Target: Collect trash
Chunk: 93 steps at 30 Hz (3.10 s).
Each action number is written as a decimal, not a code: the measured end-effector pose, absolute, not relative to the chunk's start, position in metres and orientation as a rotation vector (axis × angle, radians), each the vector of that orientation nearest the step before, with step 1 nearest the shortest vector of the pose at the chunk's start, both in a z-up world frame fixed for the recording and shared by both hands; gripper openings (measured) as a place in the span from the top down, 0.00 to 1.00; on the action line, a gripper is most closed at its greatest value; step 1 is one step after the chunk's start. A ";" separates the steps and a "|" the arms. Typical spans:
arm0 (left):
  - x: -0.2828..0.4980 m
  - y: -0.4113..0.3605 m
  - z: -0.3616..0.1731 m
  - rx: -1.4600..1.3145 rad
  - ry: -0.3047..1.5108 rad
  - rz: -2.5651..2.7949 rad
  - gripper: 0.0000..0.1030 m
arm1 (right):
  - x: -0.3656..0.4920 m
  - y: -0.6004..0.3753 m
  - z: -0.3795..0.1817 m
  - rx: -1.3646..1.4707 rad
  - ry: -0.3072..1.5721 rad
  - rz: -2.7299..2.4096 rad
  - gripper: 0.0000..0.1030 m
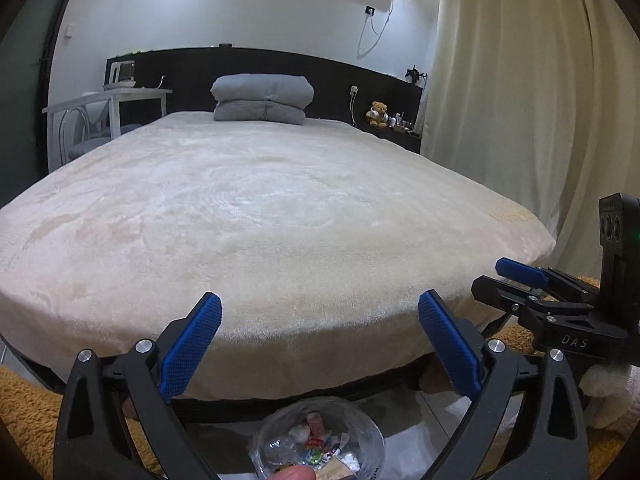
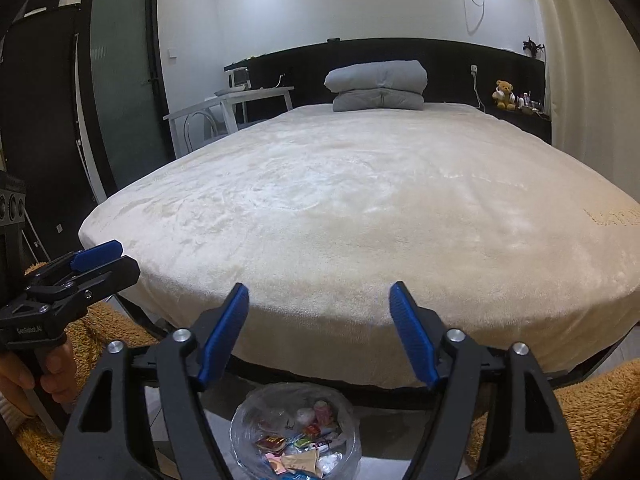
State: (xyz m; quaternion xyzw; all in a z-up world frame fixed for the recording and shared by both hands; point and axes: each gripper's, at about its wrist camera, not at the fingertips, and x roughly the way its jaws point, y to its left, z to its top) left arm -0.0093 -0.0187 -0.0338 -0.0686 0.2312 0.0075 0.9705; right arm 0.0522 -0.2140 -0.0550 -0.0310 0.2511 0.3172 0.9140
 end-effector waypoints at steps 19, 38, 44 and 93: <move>-0.017 -0.015 -0.031 -0.083 0.365 0.056 0.06 | 0.046 -0.210 -0.052 -0.131 0.386 0.614 0.04; -0.017 -0.022 -0.034 -0.064 0.379 0.046 0.06 | 0.053 -0.214 -0.056 -0.102 0.405 0.622 0.04; -0.016 -0.023 -0.034 -0.064 0.388 0.052 0.06 | 0.053 -0.211 -0.057 -0.121 0.423 0.631 0.04; -0.014 -0.023 -0.032 -0.090 0.398 0.046 0.06 | 0.054 -0.210 -0.056 -0.110 0.446 0.654 0.04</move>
